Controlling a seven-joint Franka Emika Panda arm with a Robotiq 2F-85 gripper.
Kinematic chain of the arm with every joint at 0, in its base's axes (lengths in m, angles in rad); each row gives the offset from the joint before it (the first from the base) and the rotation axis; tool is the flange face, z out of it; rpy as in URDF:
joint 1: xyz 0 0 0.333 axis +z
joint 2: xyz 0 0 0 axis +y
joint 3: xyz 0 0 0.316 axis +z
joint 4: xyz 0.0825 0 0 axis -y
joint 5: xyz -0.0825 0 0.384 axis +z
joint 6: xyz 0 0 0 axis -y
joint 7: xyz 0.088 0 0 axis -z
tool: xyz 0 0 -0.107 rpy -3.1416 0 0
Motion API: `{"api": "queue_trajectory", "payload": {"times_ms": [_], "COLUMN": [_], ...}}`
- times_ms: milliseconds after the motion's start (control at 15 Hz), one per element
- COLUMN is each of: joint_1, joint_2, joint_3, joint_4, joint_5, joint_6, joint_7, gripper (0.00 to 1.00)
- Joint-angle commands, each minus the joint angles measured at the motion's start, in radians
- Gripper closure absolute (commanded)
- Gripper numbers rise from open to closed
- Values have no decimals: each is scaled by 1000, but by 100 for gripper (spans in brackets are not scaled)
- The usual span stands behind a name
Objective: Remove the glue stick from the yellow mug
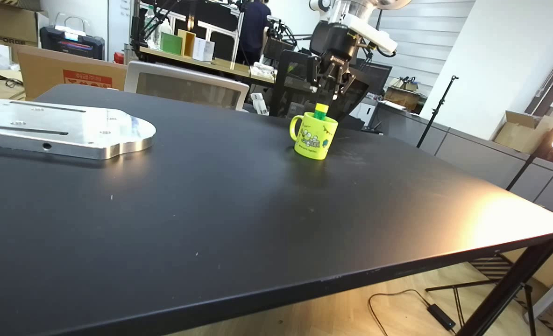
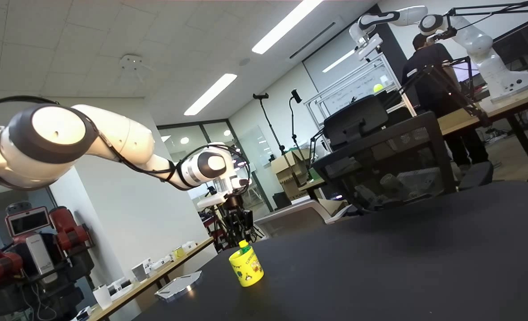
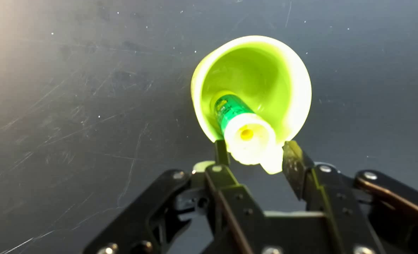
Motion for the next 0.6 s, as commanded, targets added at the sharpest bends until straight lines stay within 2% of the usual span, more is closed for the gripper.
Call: {"api": "queue_trajectory", "payload": {"times_ms": [0, 267, 333, 467, 533], "joint_1": [-21, -30, -30, -33, -33], "joint_2": [-20, -12, -11, -9, -10], "joint_3": [8, 11, 10, 13, 13], "joint_4": [-23, -21, -21, -19, -20], "joint_5": [10, 12, 10, 15, 17], "joint_6": [-23, -53, -53, -58, -58], "joint_7": [11, 6, 4, 5, 5], "gripper": [29, 5, 47, 43, 48]}}
